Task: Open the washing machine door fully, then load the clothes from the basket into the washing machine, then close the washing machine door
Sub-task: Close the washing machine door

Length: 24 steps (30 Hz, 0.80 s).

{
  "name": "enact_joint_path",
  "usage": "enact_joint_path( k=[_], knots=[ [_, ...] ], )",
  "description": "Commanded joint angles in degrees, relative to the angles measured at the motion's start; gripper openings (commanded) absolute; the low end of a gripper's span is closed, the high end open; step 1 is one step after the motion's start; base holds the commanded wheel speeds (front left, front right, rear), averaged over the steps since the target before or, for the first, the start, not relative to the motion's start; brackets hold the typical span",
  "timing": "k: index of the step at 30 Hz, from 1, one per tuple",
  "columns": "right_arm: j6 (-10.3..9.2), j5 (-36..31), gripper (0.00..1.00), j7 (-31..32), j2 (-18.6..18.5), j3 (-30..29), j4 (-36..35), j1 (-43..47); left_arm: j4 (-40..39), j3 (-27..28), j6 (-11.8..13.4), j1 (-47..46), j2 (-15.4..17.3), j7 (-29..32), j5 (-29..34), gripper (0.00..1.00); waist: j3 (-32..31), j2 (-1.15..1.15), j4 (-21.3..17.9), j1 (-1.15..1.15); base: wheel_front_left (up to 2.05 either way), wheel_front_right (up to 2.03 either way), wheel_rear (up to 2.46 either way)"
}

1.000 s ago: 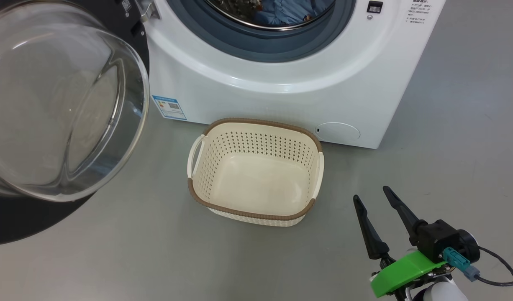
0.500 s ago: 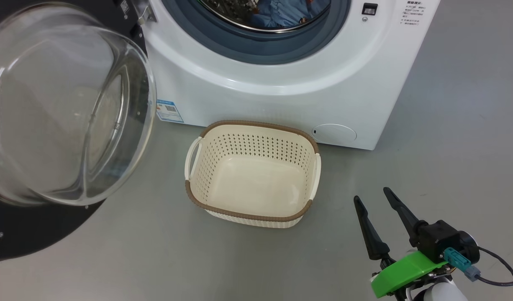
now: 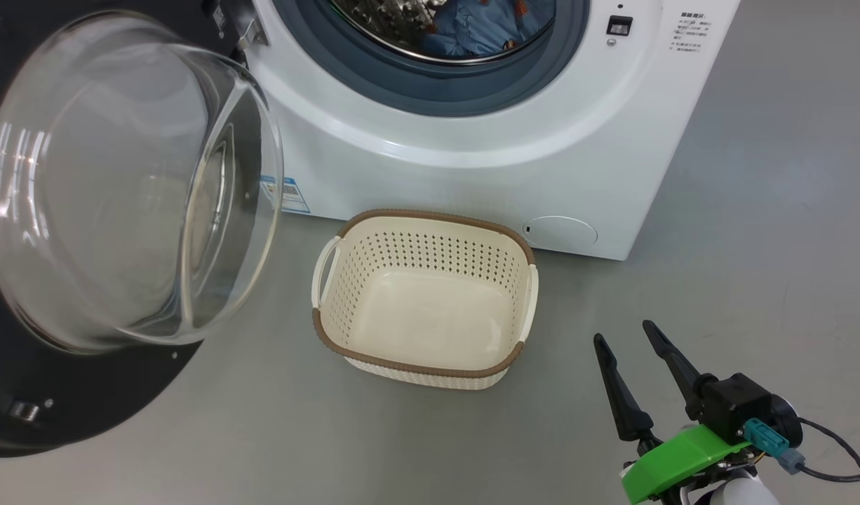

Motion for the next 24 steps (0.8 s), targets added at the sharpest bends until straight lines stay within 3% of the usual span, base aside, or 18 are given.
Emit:
enact_joint_path(
  k=[1,8,15,24],
  knots=[
    [0.09,0.36,1.0,-0.27,0.23,1.54,-1.0,0.02,-2.63,1.16,-0.16,0.93,2.21,1.8,-0.64,0.0,-0.17,0.0,-0.05,0.0,0.0,0.0,0.0],
    [0.09,0.95,1.0,-0.27,0.23,1.61,-0.59,0.37,-8.24,0.07,-0.16,3.98,-1.2,7.89,-1.29,0.0,-0.7,0.0,-0.41,0.0,0.0,0.0,0.0],
    [0.09,1.0,1.0,-0.27,0.23,1.82,-0.49,1.44,-16.96,-1.55,-0.16,7.06,-6.95,12.98,-2.95,0.0,-1.43,0.0,-0.76,0.0,0.0,0.0,0.0],
    [0.09,1.44,1.0,-0.27,0.23,1.92,-0.67,1.73,-24.8,-3.71,-0.17,10.05,-13.08,15.43,-3.54,0.0,-1.57,0.0,-1.41,0.0,0.0,0.0,0.0]
  ],
)
